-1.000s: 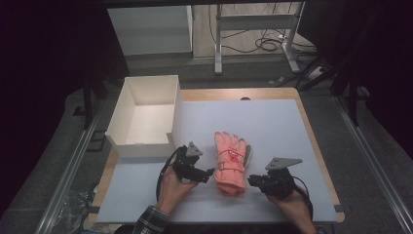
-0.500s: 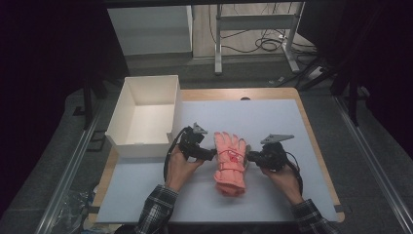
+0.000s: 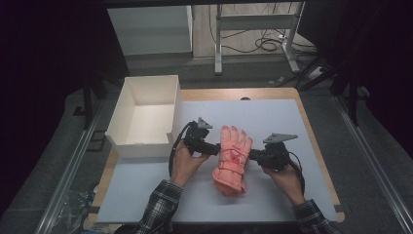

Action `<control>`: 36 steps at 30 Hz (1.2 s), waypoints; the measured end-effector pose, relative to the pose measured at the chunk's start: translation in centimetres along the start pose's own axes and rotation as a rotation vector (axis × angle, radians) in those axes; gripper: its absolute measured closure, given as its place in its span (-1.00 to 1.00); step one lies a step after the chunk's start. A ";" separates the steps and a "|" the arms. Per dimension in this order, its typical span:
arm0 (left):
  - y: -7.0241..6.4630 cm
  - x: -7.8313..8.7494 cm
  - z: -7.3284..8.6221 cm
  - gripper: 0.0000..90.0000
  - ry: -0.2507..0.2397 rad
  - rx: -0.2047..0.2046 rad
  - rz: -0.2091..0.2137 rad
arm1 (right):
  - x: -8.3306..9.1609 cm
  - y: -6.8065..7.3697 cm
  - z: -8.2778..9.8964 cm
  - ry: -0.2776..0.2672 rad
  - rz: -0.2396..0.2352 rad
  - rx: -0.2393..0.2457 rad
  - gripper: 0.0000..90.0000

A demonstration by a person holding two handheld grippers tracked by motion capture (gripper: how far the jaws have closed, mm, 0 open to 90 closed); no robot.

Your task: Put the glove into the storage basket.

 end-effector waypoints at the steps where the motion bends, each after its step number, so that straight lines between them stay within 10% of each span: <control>1: 0.0 -0.2 -0.1 -0.72 0.004 0.000 0.001 | -0.2 -0.3 0.4 0.009 0.007 -0.012 0.71; 20: 0.9 0.8 1.5 -0.76 0.095 0.037 -0.022 | 0.4 -0.8 3.3 0.023 0.000 -0.050 0.58; 36: 0.7 3.3 5.7 -0.90 0.111 0.054 0.072 | 0.1 4.5 6.4 0.075 -0.123 0.011 0.54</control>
Point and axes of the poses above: each handheld gripper's, and its own axes: x roughly backward along the jaws, z roughly out of its underside, y roughly to its left, the point moved 1 cm from there along -x, roughly forward along the jaws, and after that the axes turned 2 degrees about y, right-handed, at the moved point
